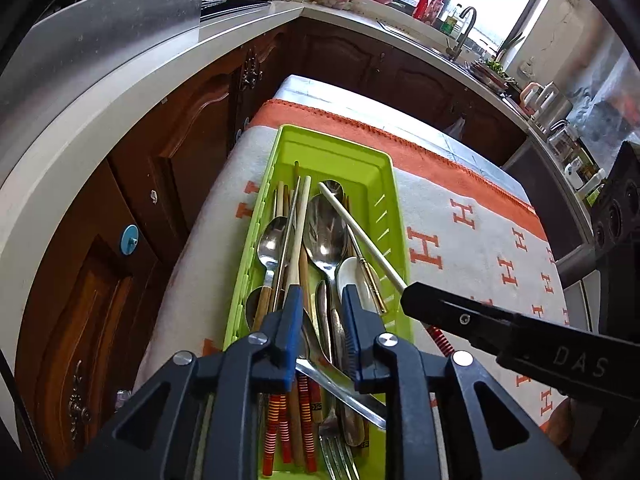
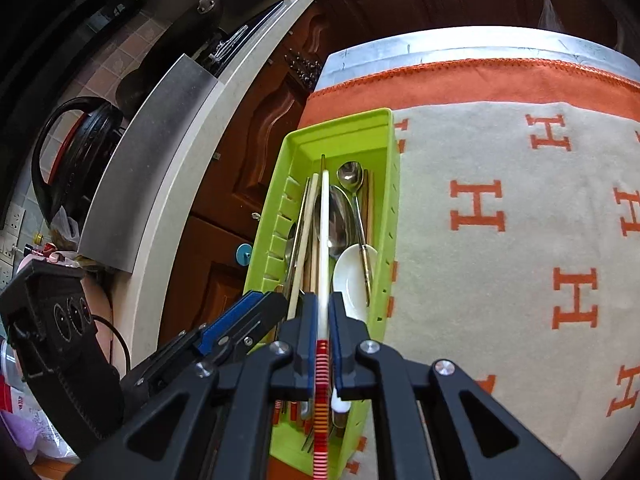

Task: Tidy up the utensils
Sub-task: 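Lower both chopsticks into the green tray and open both tools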

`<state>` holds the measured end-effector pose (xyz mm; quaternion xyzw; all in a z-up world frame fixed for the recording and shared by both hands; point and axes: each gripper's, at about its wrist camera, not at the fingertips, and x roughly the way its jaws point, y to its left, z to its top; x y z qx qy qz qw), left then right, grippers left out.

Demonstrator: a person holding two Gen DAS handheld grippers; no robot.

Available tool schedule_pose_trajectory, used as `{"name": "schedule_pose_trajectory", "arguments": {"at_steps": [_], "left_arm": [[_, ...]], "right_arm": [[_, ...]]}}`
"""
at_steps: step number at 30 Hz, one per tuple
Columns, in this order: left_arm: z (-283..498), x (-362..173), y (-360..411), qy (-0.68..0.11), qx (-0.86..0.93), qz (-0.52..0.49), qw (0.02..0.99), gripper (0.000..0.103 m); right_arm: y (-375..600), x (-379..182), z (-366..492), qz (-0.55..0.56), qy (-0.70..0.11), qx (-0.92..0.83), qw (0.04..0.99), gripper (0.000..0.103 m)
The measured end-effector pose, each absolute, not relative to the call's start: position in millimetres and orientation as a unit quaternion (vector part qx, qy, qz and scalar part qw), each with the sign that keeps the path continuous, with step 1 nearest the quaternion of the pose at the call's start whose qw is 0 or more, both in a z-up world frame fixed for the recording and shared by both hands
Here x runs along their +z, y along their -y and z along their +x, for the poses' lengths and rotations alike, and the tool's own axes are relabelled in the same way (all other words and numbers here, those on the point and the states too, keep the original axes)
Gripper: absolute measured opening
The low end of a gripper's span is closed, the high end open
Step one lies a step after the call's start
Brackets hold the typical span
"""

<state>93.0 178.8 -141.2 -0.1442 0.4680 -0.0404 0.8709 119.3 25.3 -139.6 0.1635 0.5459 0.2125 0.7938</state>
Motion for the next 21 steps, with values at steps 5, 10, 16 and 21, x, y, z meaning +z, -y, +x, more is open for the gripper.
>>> {"name": "schedule_pose_trajectory", "arguments": {"at_steps": [5,10,16,21], "left_arm": [[89,-140,-180,-0.468,-0.039,-0.142,0.871,0.022],[86,-139,-180,-0.469,-0.041,-0.142,0.871,0.022],[80,-127,-190,-0.457,-0.033,-0.143,0.877,0.024],[75,-118,-196,-0.447,-0.027,-0.140,0.883,0.025]], "right_arm": [[-22,-141,115,0.165,-0.547,0.213,0.792,0.008],[-23,-156,119,0.188,-0.575,0.220,0.765,0.008],[-30,-160,119,0.210,-0.577,0.226,0.756,0.008],[-31,-159,115,0.197,-0.575,0.230,0.760,0.008]]}}
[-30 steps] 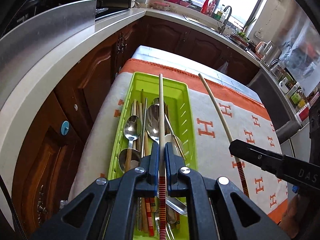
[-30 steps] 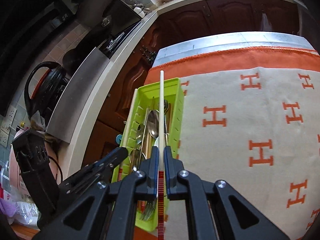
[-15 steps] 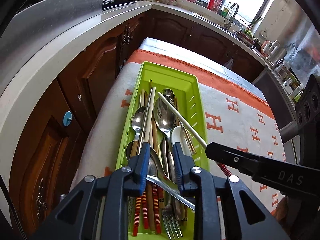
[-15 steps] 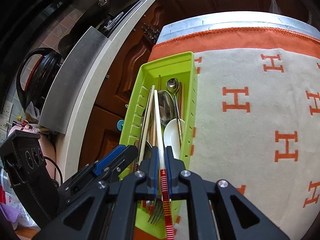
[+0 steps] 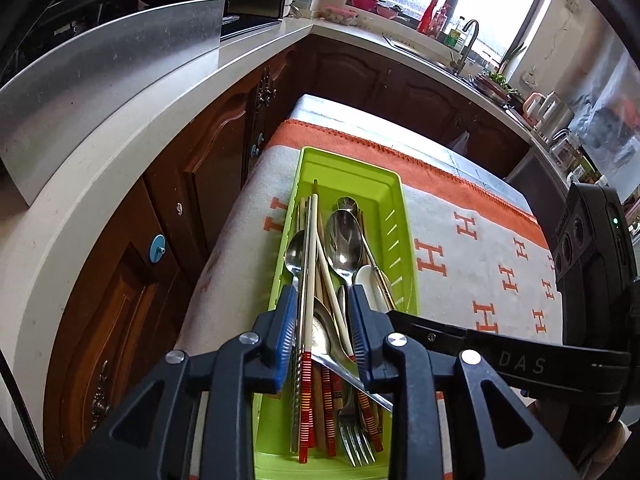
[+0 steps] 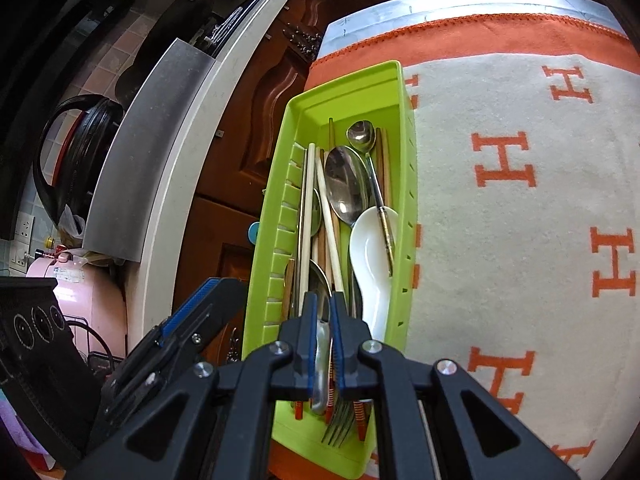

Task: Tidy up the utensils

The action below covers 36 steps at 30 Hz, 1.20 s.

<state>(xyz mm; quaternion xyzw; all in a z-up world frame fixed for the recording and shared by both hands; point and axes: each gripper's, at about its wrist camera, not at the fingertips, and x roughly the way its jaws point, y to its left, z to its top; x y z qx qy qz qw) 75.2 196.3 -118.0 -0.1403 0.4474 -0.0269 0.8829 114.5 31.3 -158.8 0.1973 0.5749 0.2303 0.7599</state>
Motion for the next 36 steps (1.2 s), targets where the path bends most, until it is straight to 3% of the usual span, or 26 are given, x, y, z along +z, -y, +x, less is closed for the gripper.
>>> {"name": "schedule_pose_trajectory", "arguments": {"at_steps": [6,9,23,28,36], "left_arm": [[69,-113,-191,-0.445,-0.030,-0.127,0.886,0.026],[66,-111,-186,-0.447,-0.032,-0.120,0.886,0.032],[37,-95,-154,-0.427,-0.019,-0.075,0.901,0.091],[29,-92,-138,-0.434,-0.032,-0.069,0.898,0.102],[17,-85,-103,-0.450,-0.038,-0.043,0.891,0.102]], "right_arm": [[-24,-141,104,0.163,-0.547,0.229,0.789,0.008],[-19,-132,97,0.145,-0.533,0.227,0.802,0.008],[21,-116,61,0.086,-0.487,0.192,0.848,0.008],[45,-112,48,0.088,-0.475,0.174,0.858,0.008],[77,-93,23,0.066,-0.454,0.153,0.875,0.008]]}}
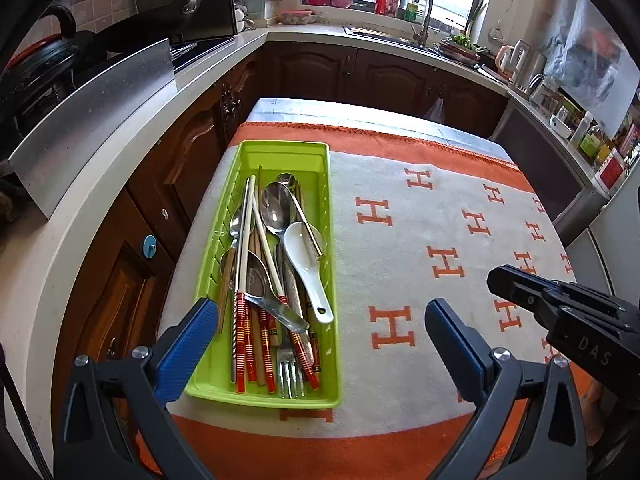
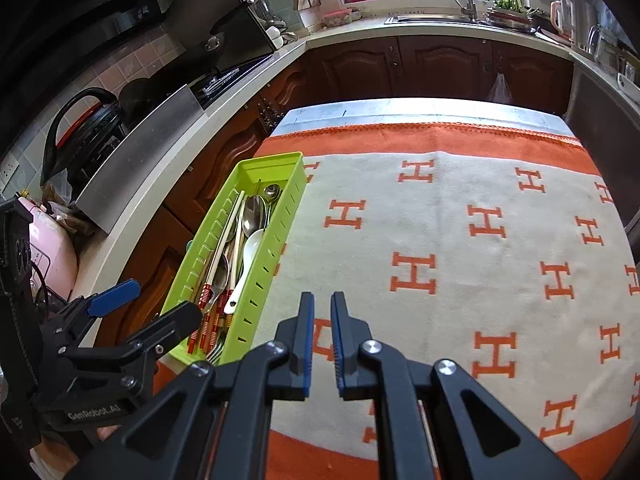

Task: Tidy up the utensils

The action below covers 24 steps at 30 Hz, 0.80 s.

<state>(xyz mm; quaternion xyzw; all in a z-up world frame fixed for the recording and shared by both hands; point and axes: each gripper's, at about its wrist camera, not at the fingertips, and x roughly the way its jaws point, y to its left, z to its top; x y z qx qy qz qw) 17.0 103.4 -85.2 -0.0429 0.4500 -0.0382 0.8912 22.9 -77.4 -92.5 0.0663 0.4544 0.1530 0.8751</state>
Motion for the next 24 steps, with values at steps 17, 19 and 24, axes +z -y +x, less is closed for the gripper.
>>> {"name": "schedule_pose_trajectory", "arguments": {"at_steps": [17,19,24], "left_arm": [[-6,-28,-31,-0.404,-0.060,-0.016,0.913,0.102],[-7,-24,-29,-0.399,-0.057,-0.015,0.915,0.102],[-10,-22,-24,-0.396,-0.057,-0.016,0.916,0.102]], "right_arm": [[128,-41,-29,0.068,-0.386,0.109,0.914,0.017],[131,-39,-31,0.069,-0.380,0.107,0.916,0.018],[138,-38,-33,0.075,-0.375,0.105,0.918,0.018]]}}
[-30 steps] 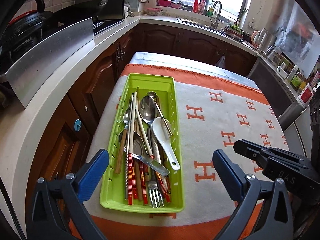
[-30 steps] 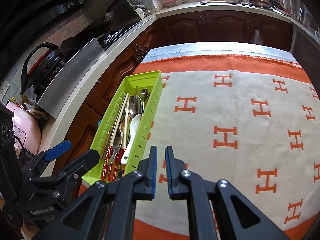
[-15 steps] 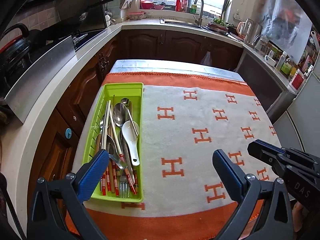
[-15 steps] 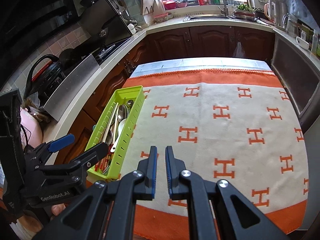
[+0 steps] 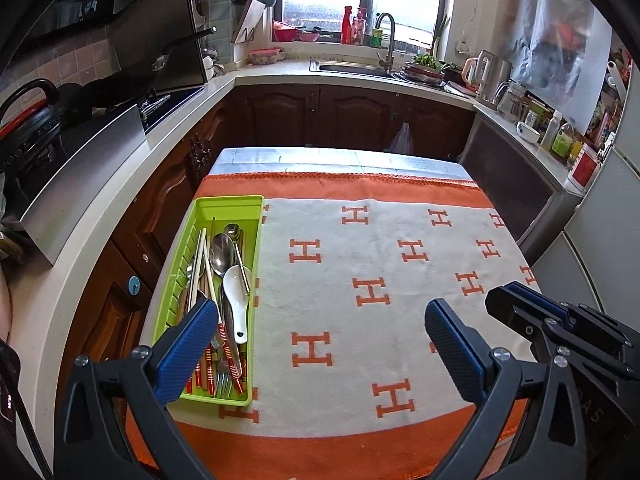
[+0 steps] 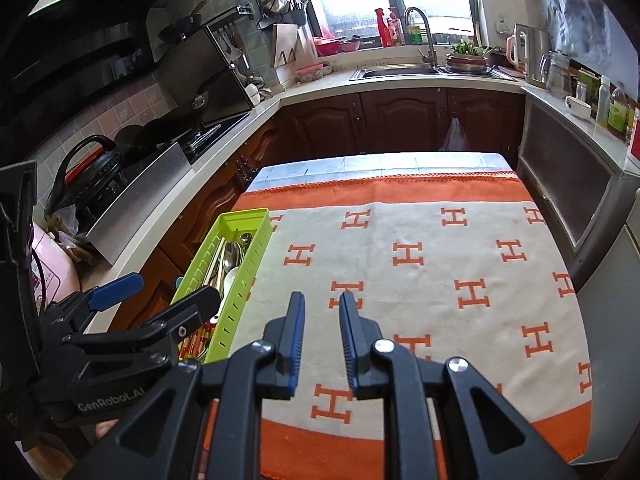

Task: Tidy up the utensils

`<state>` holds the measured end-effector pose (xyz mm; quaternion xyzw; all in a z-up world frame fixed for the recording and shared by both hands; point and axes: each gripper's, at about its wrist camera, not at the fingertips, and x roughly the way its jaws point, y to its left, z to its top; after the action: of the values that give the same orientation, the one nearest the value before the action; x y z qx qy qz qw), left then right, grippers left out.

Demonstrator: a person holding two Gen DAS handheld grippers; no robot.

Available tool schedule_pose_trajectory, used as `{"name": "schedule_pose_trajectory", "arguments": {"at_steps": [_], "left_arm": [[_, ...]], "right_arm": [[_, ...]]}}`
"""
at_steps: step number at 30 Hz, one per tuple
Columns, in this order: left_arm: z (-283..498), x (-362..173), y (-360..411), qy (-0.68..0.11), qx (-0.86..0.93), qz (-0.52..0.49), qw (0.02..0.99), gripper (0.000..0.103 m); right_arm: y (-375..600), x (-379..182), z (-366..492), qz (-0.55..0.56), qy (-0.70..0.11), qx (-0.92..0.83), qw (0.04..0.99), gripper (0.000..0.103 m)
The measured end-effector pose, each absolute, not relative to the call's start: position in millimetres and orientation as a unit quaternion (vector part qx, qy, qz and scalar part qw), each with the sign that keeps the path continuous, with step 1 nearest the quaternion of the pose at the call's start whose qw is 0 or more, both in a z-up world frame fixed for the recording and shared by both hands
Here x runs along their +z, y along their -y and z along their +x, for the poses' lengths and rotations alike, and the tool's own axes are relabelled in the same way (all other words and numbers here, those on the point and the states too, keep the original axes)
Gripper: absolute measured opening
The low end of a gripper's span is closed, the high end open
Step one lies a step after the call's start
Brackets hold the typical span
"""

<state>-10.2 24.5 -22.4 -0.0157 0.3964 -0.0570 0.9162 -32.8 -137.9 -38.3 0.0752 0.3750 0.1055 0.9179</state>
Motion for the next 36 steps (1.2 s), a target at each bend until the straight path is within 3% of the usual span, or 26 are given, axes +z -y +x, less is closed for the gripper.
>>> {"name": "schedule_pose_trajectory", "arguments": {"at_steps": [36], "left_arm": [[-14,-26,-15,-0.401,-0.057,-0.010,0.914,0.102]], "right_arm": [[152,-47,-33,0.098,-0.384,0.101,0.913,0.018]]}}
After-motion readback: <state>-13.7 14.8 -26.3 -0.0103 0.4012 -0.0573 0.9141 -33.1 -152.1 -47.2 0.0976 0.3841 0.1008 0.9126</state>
